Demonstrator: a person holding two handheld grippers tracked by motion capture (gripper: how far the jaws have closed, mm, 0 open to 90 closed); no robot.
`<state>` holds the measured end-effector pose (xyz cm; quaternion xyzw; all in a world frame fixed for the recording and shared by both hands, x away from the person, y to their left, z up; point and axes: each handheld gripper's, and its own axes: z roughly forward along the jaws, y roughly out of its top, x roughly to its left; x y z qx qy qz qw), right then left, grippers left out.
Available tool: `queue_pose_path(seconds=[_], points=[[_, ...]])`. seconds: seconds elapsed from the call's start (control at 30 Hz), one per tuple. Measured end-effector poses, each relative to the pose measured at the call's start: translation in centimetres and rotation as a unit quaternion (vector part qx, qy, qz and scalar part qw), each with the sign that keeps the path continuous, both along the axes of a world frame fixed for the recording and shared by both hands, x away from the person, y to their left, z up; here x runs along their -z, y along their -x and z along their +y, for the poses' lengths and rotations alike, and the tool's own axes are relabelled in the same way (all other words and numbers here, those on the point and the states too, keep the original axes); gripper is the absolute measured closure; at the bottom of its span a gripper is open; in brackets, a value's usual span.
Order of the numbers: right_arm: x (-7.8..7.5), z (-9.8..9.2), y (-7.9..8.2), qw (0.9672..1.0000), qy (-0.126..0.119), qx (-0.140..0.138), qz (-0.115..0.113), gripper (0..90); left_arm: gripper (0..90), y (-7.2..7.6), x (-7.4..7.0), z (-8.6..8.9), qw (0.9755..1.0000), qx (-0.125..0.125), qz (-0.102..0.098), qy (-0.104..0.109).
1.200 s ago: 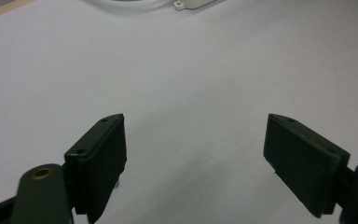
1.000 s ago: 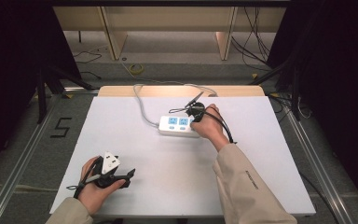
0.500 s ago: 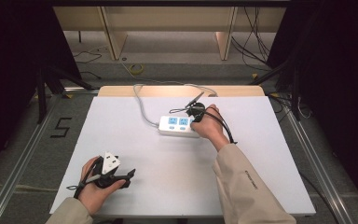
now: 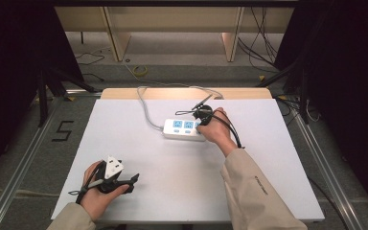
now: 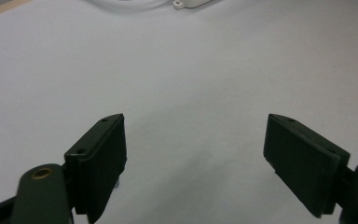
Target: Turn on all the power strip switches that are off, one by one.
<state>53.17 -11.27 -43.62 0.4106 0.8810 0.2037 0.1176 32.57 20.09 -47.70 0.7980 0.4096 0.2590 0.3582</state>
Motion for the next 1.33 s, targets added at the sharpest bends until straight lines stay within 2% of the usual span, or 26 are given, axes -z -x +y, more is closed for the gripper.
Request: queue_pose_path(seconds=[0.1,0.13,0.2,0.3,0.4,0.5,0.6,0.67,0.77,0.8,0.87,0.97,1.0,1.03,1.07,1.13,1.17,1.33], points=[[-0.3,-0.6,0.2,0.9999,-0.009,0.000,-0.011,81.4,21.1,0.0,0.1,0.0,1.0000,-0.001,0.001,0.001],[-0.6,-0.8,0.3,0.9998,-0.015,0.003,-0.016,78.0,21.1,0.0,0.1,-0.1,1.0000,-0.001,0.001,0.001],[-0.7,-1.1,0.5,0.9996,-0.024,0.004,-0.014,75.8,21.1,0.0,0.1,-0.1,1.0000,0.000,0.001,0.000],[-0.8,-1.5,0.8,0.9996,-0.024,0.003,-0.016,73.6,21.1,0.0,0.1,-0.1,1.0000,-0.001,0.002,0.000],[-0.8,-2.5,1.5,0.9989,-0.041,0.000,-0.021,66.9,21.1,0.0,0.1,0.0,1.0000,0.000,0.002,-0.001],[-0.9,-3.1,2.0,0.9986,-0.045,-0.004,-0.029,63.3,21.1,0.0,0.2,-0.1,1.0000,-0.001,0.003,0.000],[-0.9,-4.6,3.3,0.9975,-0.057,-0.011,-0.039,55.6,21.1,0.0,0.2,0.0,1.0000,-0.002,0.006,0.000],[-0.8,-5.0,3.6,0.9973,-0.058,-0.012,-0.042,54.2,21.1,0.0,0.2,0.0,1.0000,-0.002,0.006,-0.001],[-0.5,-6.3,4.8,0.9959,-0.077,-0.006,-0.047,49.1,21.1,0.0,0.3,0.0,1.0000,-0.002,0.008,0.001],[-0.3,-7.3,5.8,0.9944,-0.088,-0.007,-0.058,45.9,21.1,0.0,0.3,0.0,1.0000,-0.002,0.008,0.001],[-0.2,-7.8,6.4,0.9935,-0.095,-0.007,-0.063,44.7,21.1,0.0,0.3,0.0,0.9999,-0.003,0.010,0.001],[0.4,-9.1,8.4,0.9918,-0.104,-0.011,-0.074,42.1,21.1,0.0,0.4,0.1,0.9999,-0.004,0.011,0.001],[0.9,-9.9,9.8,0.9907,-0.110,-0.010,-0.080,41.0,21.0,0.0,0.4,0.1,0.9999,-0.004,0.012,0.000],[0.9,-9.9,9.8,0.9907,-0.110,-0.010,-0.080,41.0,21.0,0.0,0.4,0.1,0.9999,-0.004,0.012,0.000],[1.1,-10.3,10.5,0.9899,-0.113,-0.010,-0.084,40.4,21.0,0.0,0.4,0.1,0.9999,-0.005,0.012,0.001],[1.6,-11.3,12.4,0.9867,-0.127,-0.009,-0.101,39.2,21.0,0.0,0.4,0.1,0.9999,-0.004,0.014,-0.001],[1.6,-11.3,12.4,0.9867,-0.127,-0.009,-0.101,39.2,21.0,0.0,0.4,0.1,0.9999,-0.005,0.013,0.000],[2.3,-12.4,14.6,0.9816,-0.142,-0.007,-0.127,36.6,20.9,-0.1,0.5,0.0,0.9999,-0.001,0.015,-0.001]])
